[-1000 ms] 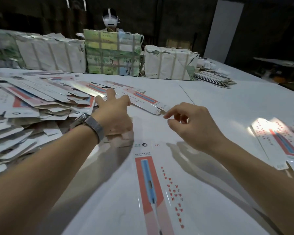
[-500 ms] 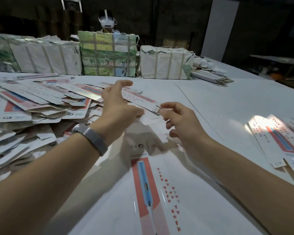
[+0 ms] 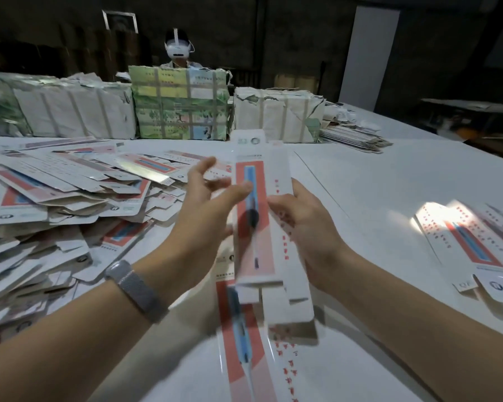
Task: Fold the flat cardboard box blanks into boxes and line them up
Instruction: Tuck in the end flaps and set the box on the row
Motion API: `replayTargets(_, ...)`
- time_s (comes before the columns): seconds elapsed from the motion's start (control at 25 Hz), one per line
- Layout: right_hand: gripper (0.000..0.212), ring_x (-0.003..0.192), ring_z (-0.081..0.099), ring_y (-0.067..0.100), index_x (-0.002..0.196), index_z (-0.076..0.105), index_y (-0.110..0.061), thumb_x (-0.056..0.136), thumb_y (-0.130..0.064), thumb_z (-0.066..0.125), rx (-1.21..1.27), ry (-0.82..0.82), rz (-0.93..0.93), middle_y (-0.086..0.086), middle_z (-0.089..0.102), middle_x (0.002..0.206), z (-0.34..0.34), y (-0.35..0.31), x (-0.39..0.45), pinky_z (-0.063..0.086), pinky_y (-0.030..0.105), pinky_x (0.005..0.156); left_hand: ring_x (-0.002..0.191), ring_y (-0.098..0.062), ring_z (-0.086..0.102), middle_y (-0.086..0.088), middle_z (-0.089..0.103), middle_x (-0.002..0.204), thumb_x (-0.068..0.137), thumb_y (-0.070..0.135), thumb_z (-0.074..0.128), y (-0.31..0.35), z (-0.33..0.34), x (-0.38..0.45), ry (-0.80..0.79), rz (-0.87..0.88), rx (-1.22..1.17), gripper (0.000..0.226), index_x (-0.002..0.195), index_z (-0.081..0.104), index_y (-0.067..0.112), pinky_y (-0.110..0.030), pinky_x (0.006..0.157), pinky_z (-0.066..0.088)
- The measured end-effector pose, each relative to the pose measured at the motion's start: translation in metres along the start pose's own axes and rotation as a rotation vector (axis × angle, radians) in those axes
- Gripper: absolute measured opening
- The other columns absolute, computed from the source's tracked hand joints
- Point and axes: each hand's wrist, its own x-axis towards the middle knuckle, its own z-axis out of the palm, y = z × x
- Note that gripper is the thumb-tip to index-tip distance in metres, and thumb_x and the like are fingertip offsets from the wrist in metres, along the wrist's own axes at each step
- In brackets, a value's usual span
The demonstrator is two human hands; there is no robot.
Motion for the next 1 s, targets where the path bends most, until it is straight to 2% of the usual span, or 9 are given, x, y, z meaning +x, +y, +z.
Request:
replayTargets(0.08,0.027,0.079,0.074,0.023,0.118,0.057,-0.030,0.091,-0.033,0.051,-0.078,-0.020,-0.068,0.007,0.072,0.098,0.008,0.000,-0.007,0.058,0.034,0.063,0.095,-0.025,0.075,-0.007,0.073,0.116,0.103,0.023,0.054,0.000,-0.001,-0.003,-0.094,-0.137,-0.103,0.025,0.125,0.058,0.033,-0.040,0.070,0.063)
replayTargets(0.24,0.054,0.080,0.073,0.015,0.142,0.031,-0.045,0.098,-0.030,0.058,-0.368,0.136,-0.278,-0.015,0.060,0.088,0.006,-0.009,-0.007,0.061,0.029,0.063,0.080,-0.021,0.076,-0.003,0.077,0.103,0.105,0.031,0.044,-0.001,0.002,-0.009,-0.175,-0.104,-0.185,0.027,0.117,0.064,0.045,-0.032,0.060,0.060)
replayTargets(0.32,0.050,0.082,0.071,0.010,0.141,0.039,-0.041,0.095,-0.036,0.058,-0.476,0.162,-0.347,-0.015,0.058,0.086,0.003,-0.015,-0.006,0.061,0.027,0.065,0.074,-0.022,0.077,-0.005,0.078,0.093,0.095,0.048,0.049,0.004,0.004,-0.013,-0.196,-0.152,-0.183,0.026,0.108,0.072,0.047,-0.031,0.057,0.060)
replayTargets(0.44,0.057,0.090,0.055,-0.012,0.143,0.045,-0.036,0.088,-0.049,0.055,-0.688,0.241,-0.376,-0.015,0.042,0.097,0.001,-0.021,-0.004,0.052,0.010,0.068,0.070,-0.021,0.076,-0.006,0.078,0.084,0.077,0.063,0.046,0.005,0.005,-0.018,-0.287,-0.223,-0.213,0.045,0.088,0.081,0.038,-0.031,0.057,0.060)
replayTargets(0.56,0.057,0.098,0.045,-0.012,0.140,0.048,-0.041,0.085,-0.054,0.057,-0.749,0.231,-0.383,-0.014,0.036,0.101,0.002,-0.025,-0.005,0.050,0.009,0.075,0.067,-0.020,0.075,-0.003,0.078,0.082,0.078,0.066,0.041,0.006,0.008,-0.017,-0.281,-0.200,-0.154,0.048,0.083,0.081,0.041,-0.027,0.054,0.058)
replayTargets(0.72,0.057,0.084,0.060,0.003,0.132,0.054,-0.040,0.080,-0.063,0.055,-0.490,0.100,-0.270,-0.005,0.055,0.102,0.005,-0.034,-0.007,0.048,0.019,0.070,0.061,-0.017,0.065,0.001,0.069,0.082,0.081,0.047,0.072,0.007,0.011,-0.012,-0.306,-0.186,-0.201,0.049,0.127,0.061,0.035,-0.027,0.051,0.052)
replayTargets(0.8,0.047,0.087,0.069,0.020,0.128,0.057,-0.031,0.085,-0.050,0.059,-0.255,0.044,-0.205,0.007,0.065,0.105,0.006,-0.035,-0.007,0.053,0.031,0.070,0.073,-0.023,0.073,-0.006,0.076,0.093,0.080,0.030,0.072,0.002,0.008,-0.011,-0.256,-0.101,-0.163,0.059,0.135,0.051,0.036,-0.030,0.057,0.057)
replayTargets(0.88,0.055,0.089,0.072,0.022,0.141,0.043,-0.034,0.090,-0.030,0.062,-0.259,0.106,-0.225,0.006,0.064,0.103,0.005,-0.034,-0.007,0.060,0.039,0.072,0.077,-0.025,0.075,-0.010,0.077,0.099,0.073,0.019,0.076,-0.001,0.005,-0.012,-0.181,-0.025,-0.120,0.063,0.132,0.054,0.026,-0.032,0.059,0.059)
replayTargets(1.0,0.061,0.086,0.070,0.012,0.147,0.038,-0.037,0.093,-0.022,0.060,-0.500,0.177,-0.328,-0.009,0.057,0.097,0.001,-0.033,-0.006,0.061,0.037,0.072,0.072,-0.023,0.075,-0.009,0.077,0.093,0.081,0.013,0.075,0.000,0.002,-0.012,-0.184,-0.028,-0.096,0.030,0.108,0.071,0.024,-0.031,0.058,0.058)
